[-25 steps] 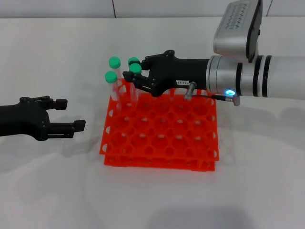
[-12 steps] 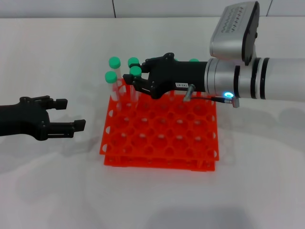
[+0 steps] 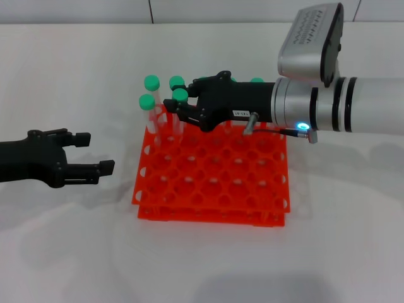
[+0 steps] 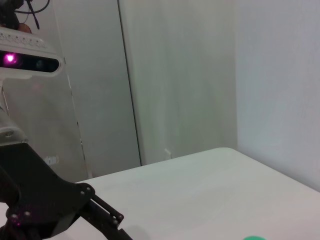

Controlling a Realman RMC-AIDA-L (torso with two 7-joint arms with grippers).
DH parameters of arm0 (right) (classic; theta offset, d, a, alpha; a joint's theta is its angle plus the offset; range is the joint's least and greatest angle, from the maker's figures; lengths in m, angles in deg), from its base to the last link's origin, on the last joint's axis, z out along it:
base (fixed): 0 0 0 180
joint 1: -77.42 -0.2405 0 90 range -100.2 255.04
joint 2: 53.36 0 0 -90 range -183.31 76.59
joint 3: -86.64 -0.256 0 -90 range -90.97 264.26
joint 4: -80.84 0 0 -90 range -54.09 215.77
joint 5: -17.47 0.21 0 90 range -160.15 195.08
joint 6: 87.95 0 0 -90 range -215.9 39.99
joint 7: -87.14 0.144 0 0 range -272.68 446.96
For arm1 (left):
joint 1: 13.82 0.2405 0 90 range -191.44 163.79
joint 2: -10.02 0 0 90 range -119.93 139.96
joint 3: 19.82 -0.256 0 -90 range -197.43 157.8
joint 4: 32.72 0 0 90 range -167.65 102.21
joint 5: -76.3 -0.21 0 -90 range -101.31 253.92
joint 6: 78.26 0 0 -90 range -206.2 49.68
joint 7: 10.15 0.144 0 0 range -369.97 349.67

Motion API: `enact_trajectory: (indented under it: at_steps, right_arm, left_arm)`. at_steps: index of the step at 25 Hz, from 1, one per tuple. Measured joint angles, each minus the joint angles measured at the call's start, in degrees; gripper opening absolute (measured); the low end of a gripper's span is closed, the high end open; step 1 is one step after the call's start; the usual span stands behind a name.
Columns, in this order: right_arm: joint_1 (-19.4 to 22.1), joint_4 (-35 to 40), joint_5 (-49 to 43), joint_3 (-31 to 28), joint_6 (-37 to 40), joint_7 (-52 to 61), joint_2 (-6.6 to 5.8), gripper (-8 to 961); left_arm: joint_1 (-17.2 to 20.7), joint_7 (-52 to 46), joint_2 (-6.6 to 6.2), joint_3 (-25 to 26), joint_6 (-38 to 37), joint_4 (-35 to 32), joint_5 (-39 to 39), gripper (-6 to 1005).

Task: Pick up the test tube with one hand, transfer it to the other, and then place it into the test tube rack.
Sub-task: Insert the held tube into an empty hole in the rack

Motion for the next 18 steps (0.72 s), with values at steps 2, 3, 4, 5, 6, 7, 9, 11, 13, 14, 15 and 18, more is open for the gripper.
enact_trajectory:
  at_steps: [2, 3, 4, 5, 6, 7, 9, 11, 13, 14, 15, 18]
  right_arm:
    - [0.0, -0.2, 0.0, 0.0, 0.0, 0.1, 0.0, 281]
    - [0.0, -0.3, 0.0, 0.0, 0.0, 0.2, 0.0, 281]
    - [0.0, -0.4, 0.0, 0.0, 0.0, 0.2, 0.0, 281]
    - [0.0, -0.4, 0.0, 0.0, 0.0, 0.3, 0.0, 282]
    - [-0.1, -0.4, 0.0, 0.0, 0.0, 0.3, 0.0, 282]
    - [-0.2, -0.5, 0.0, 0.0, 0.0, 0.4, 0.0, 282]
    - [-0.4, -0.6, 0.0, 0.0, 0.0, 0.4, 0.0, 283]
    - [-0.6, -0.6, 0.0, 0.1, 0.0, 0.5, 0.0, 283]
    - [-0.8, -0.6, 0.0, 0.2, 0.0, 0.5, 0.0, 284]
    - [-1.0, -0.7, 0.0, 0.2, 0.0, 0.5, 0.0, 284]
    - [-1.2, -0.9, 0.0, 0.2, 0.0, 0.6, 0.0, 284]
    - [-2.1, -1.7, 0.1, 0.5, -0.1, 0.8, 0.0, 285]
  left_arm:
    - [0.0, 0.4, 0.01, 0.0, 0.0, 0.3, 0.0, 867]
    - [-0.1, 0.5, 0.02, 0.0, 0.1, 0.4, 0.0, 867]
    - [-0.1, 0.7, 0.02, 0.0, 0.1, 0.5, 0.0, 867]
    - [-0.1, 0.7, 0.03, 0.0, 0.2, 0.6, 0.0, 867]
    - [-0.1, 0.8, 0.03, 0.0, 0.3, 0.7, 0.0, 867]
    - [-0.1, 0.8, 0.03, 0.0, 0.3, 0.7, 0.0, 867]
    - [-0.1, 0.8, 0.03, 0.0, 0.4, 0.7, 0.0, 867]
    - [-0.1, 0.8, 0.03, 0.0, 0.4, 0.7, 0.0, 867]
    - [-0.1, 0.8, 0.03, 0.0, 0.4, 0.8, 0.0, 867]
    - [-0.1, 0.8, 0.03, 0.0, 0.4, 0.8, 0.1, 867]
    - [-0.1, 0.8, 0.03, 0.0, 0.4, 0.8, 0.1, 867]
    - [-0.2, 0.8, 0.03, 0.0, 0.5, 0.8, 0.1, 867]
